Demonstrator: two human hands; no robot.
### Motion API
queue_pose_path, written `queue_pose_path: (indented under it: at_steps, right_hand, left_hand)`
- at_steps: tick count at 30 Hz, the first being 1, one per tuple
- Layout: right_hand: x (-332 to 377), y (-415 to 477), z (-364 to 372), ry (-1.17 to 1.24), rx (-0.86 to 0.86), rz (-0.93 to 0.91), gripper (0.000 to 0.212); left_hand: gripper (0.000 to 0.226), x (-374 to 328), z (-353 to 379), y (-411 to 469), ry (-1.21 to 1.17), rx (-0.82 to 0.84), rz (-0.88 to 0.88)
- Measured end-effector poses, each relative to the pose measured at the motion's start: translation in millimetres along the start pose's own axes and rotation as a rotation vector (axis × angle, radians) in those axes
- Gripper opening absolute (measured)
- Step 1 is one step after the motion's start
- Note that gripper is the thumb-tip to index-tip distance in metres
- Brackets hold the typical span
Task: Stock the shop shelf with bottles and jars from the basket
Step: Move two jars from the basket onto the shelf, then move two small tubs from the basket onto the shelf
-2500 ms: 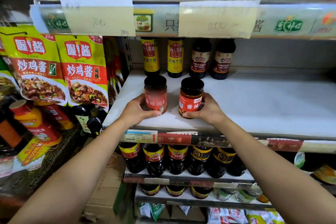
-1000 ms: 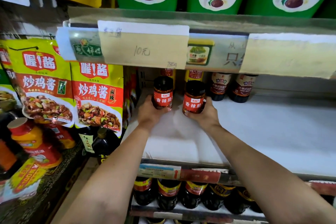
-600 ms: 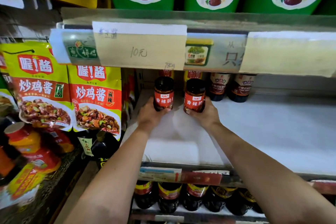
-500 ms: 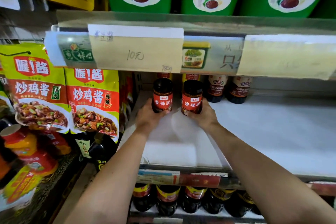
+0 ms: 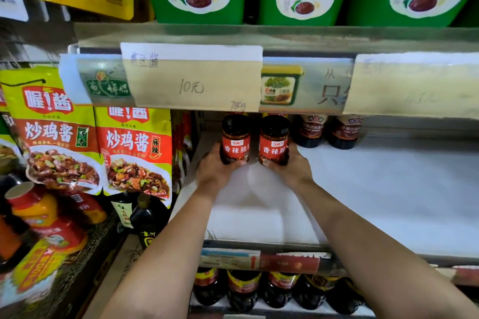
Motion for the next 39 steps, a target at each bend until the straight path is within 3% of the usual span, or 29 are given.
queue_pose_path:
  at_steps: [10, 15, 21, 24, 26, 29, 32, 39]
  right_hand:
    - [0, 1, 2, 0.011, 0.038, -0.012, 0.085]
    - [0, -12, -7, 0.124, 0.072, -0.019, 0.088]
    - [-14, -51, -34, 0.202, -0.004, 0.015, 0.062]
    - [-10, -87, -46, 0.286, 0.011, -0.035, 0.043]
    - [3, -117, -55, 0.345, 0.047, -0.121, 0.031]
    - [25, -171, -49, 0.44, 0.201, -0.225, 0.015]
    - [35, -223, -16, 0.525, 0.42, -0.272, 0.016]
    - [37, -354, 126, 0.475, 0.984, -0.167, 0.011]
  left_hand:
    - [0.071, -3, -2, -3, -0.023, 0.002, 0.008]
    - [0.081, 9, -4, -7, -0.186, 0.049, -0.058]
    - [0.018, 6, -33, -50, -0.121, -0.081, -0.029]
    - [0.011, 0, -61, -92, -0.131, -0.161, -0.007]
    - [0.023, -1, -81, -130, -0.188, -0.206, -0.008]
    - [0.017, 15, -123, -211, -0.208, -0.301, -0.049]
    - [0.015, 44, -160, -307, -0.282, -0.425, -0.132]
    - [0.012, 158, -233, -588, -0.231, -0.836, -0.617]
Point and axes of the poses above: each hand's wrist, its own y-axis towards the middle knuckle, its own z-axis out of the palm, x = y × z, the point moved 8 cm from there along y, towards the middle knuckle, and after that the axes turned 7 degrees about -y, right-handed, at the moved point
